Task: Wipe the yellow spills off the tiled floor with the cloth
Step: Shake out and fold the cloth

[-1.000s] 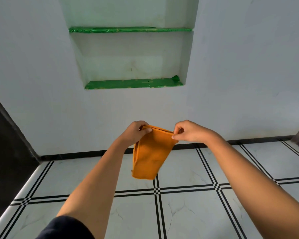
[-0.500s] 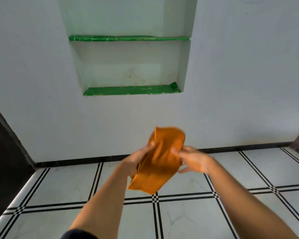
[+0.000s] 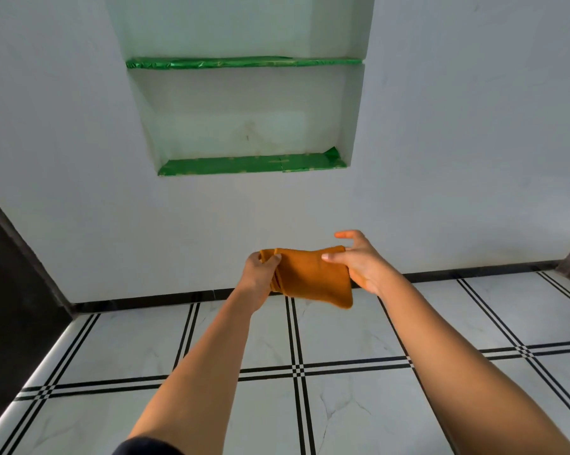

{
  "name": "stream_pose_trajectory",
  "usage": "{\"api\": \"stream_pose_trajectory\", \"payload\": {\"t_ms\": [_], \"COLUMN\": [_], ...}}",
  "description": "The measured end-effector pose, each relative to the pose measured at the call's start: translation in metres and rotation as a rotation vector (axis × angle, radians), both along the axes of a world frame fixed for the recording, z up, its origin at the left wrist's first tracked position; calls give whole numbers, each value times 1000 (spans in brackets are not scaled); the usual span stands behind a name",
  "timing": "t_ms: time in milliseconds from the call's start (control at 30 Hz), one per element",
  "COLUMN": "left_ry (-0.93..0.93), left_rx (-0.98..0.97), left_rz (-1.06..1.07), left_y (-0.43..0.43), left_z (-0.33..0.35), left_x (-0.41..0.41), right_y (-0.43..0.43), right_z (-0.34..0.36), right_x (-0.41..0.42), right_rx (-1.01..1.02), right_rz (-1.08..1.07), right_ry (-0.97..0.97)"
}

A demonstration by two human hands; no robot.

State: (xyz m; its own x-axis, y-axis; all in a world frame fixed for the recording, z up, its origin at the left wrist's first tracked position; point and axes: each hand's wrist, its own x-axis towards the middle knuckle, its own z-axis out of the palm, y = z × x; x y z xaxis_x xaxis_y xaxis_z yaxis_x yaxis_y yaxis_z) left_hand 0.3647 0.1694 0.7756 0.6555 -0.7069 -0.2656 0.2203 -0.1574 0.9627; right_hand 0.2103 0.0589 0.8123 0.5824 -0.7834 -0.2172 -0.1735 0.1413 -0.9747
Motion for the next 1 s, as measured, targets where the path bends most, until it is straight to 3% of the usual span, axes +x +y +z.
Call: {"api": "stream_pose_trajectory", "payload": {"t_ms": [100,300,367,433,500,533,600,733,833,1000], "left_ry": [-24,-159,-340,-655,-847,-845,-702,-211,-38,67], "left_rx": [-16,-21,139,332,387,359,200,-160,-221,-194], "left_rz": [40,-176,-345,-513,-514,-479,-410,-306,-229,-196], "left_y": [-1,8,7,7,6,7,10,11,3,-1], "left_z": [5,30,39,47,54,56,63,80,87,77], "left_x": [0,14,17,18,21,23,27,21,11,10], "right_y": [-9,-14,-11,-7,-5,-4,-5,0,2,-1], "right_z": [9,19,26,32,37,39,43,60,63,31], "right_x": [6,6,4,2,-3,-6,-9,-6,1,8], "right_rx": [-112,-430,-490,-527,-543,-534,-497,-402,-214,180], "right_rz": [74,44,42,83,126,129,104,-27,-20,125], "right_ry": [101,309,336,343,339,316,211,-189,-353,-315]}}
